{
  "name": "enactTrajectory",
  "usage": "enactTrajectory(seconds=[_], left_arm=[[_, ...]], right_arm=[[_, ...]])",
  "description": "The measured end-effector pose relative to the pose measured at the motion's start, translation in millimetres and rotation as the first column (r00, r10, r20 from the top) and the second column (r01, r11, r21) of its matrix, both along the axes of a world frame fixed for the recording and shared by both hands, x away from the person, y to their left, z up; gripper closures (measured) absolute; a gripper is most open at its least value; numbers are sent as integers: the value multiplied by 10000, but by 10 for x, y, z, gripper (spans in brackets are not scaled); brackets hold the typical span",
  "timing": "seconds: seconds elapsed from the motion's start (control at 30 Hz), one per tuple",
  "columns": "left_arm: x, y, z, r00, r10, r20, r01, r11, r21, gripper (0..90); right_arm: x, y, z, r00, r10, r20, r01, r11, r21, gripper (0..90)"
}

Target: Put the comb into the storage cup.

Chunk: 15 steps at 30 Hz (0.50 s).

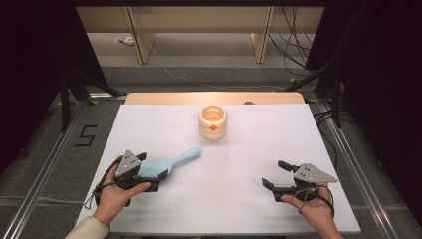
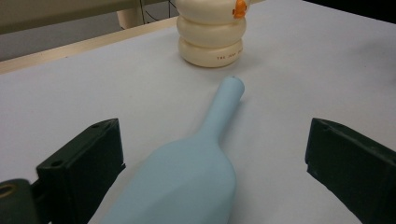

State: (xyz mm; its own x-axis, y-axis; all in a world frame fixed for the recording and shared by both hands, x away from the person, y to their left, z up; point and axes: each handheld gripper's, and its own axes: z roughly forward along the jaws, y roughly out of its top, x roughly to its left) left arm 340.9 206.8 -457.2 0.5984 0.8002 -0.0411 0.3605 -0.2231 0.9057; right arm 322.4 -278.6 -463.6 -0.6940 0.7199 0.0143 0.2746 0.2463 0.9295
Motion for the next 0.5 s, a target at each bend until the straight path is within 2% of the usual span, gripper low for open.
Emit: enactTrajectory(seconds=[0.2,0.27,0.3,0.37,0.43,0.47,0.5], left_arm=[[4,9,4,9999,113,52,-113,9999,65,52],[7,6,10,9998,178,69,-179,9998,79,90],[13,2,23,9997,236,115,-238,9996,125,149],[64,-37,86,9990,326,304,-322,9994,-151,257],[93,-57,111,9991,280,317,-271,9993,-258,288],[160,-108,150,9988,405,257,-398,9988,-299,391],[160,-108,150,9988,405,257,-398,9988,-299,454]], right_arm=[[-3,-2,-2,10000,-7,-54,7,10000,11,157],[-6,2,2,10000,-2,-26,2,10000,4,158],[-5,3,3,10000,-3,-21,3,10000,12,158],[2,4,-1,10000,-27,-1,27,10000,10,158],[4,5,-2,10000,-45,-27,45,10000,-3,158],[7,4,-4,10000,-75,-30,74,10000,-6,159],[7,4,-4,10000,-75,-30,74,10000,-6,159]])
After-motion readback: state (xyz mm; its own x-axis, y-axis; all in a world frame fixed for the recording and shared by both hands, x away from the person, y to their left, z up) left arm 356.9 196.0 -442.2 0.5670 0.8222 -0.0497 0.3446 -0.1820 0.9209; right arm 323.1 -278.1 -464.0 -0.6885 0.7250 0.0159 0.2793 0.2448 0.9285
